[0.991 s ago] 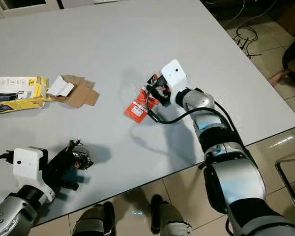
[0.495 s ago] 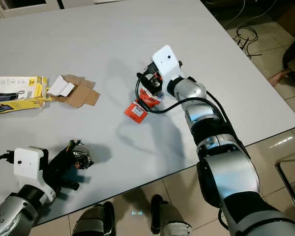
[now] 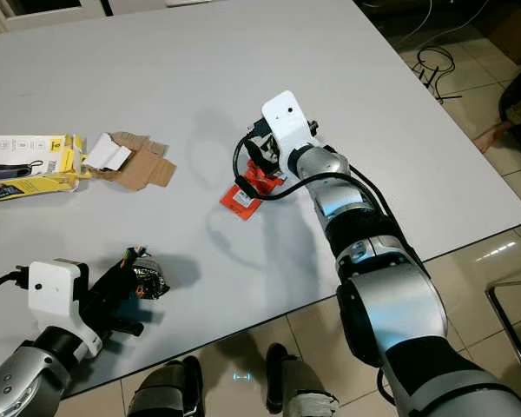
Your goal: Picking trash to rubbish bin
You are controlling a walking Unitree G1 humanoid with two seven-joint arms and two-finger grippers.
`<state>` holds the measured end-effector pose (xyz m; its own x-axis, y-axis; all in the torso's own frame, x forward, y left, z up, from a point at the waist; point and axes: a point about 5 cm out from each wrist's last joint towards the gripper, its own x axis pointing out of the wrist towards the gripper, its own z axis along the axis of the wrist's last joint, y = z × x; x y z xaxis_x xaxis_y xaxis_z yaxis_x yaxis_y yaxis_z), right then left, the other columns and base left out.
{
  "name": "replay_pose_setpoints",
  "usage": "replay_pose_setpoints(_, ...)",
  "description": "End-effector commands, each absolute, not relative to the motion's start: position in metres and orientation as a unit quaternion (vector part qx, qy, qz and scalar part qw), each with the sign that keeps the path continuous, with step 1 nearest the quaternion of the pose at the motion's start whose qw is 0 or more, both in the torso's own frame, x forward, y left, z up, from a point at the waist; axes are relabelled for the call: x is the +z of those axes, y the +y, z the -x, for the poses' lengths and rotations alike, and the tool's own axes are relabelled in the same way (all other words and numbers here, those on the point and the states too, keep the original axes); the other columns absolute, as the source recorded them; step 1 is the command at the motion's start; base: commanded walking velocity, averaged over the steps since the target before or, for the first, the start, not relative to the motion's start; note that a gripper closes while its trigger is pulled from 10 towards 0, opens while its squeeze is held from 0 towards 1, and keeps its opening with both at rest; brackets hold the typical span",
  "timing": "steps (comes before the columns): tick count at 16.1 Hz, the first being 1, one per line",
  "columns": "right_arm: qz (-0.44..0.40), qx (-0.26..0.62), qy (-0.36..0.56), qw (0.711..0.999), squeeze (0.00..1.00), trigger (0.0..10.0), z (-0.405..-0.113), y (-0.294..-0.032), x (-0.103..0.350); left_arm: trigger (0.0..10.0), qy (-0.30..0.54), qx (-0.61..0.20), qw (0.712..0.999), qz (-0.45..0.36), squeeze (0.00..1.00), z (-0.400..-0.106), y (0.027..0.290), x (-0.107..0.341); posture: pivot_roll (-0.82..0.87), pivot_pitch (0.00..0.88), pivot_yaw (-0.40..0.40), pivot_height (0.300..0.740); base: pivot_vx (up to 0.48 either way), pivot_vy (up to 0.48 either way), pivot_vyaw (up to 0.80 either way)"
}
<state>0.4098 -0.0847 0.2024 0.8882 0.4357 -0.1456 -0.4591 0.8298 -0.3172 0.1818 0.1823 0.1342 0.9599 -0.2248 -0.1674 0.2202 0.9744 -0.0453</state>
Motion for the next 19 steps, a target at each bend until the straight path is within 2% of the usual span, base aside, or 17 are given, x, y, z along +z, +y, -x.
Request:
replay_pose_setpoints(1,0.169,0.231,0.055,0.957,1.00,10.0,-0.408,-0.086,0.192,10.0,0.110,-0.111,0.987,0.021,0.00,-0.179,0.182,0.126,0.14,0.226,-0.056,0.740,0.000,0.000,0.00)
replay_pose_setpoints(4,0.172,0.238,0.062,0.954,1.00,10.0,-0.406,-0.082,0.189,10.0,0.112,-0.112,0.987,0.023,0.00,-0.179,0.181,0.125,0.14,0.223,-0.057,0.740,0.000,0.000,0.00)
replay_pose_setpoints(6,0.171,0.245,0.065,0.952,0.20,10.0,-0.405,-0.081,0.187,10.0,0.112,-0.112,0.987,0.023,0.00,-0.179,0.181,0.125,0.14,0.224,-0.057,0.740,0.000,0.000,0.00)
replay_pose_setpoints(7,0.170,0.250,0.065,0.951,0.00,10.0,-0.404,-0.079,0.187,10.0,0.113,-0.112,0.987,0.022,0.00,-0.179,0.181,0.125,0.14,0.224,-0.057,0.740,0.000,0.000,0.00)
replay_pose_setpoints(13,0.171,0.295,0.060,0.938,0.00,10.0,-0.395,-0.077,0.183,10.0,0.113,-0.113,0.987,0.022,0.00,-0.181,0.183,0.125,0.13,0.220,-0.050,0.740,0.000,0.000,0.00)
replay_pose_setpoints(14,0.180,0.311,0.062,0.931,0.00,10.0,-0.389,-0.085,0.179,10.0,0.113,-0.113,0.987,0.022,0.00,-0.182,0.183,0.125,0.13,0.219,-0.050,0.740,0.000,0.000,0.00)
replay_pose_setpoints(19,0.189,0.307,0.064,0.930,0.00,10.0,-0.382,-0.109,0.177,10.0,0.113,-0.115,0.987,0.022,0.00,-0.184,0.183,0.124,0.11,0.216,-0.043,0.740,0.000,0.000,0.00)
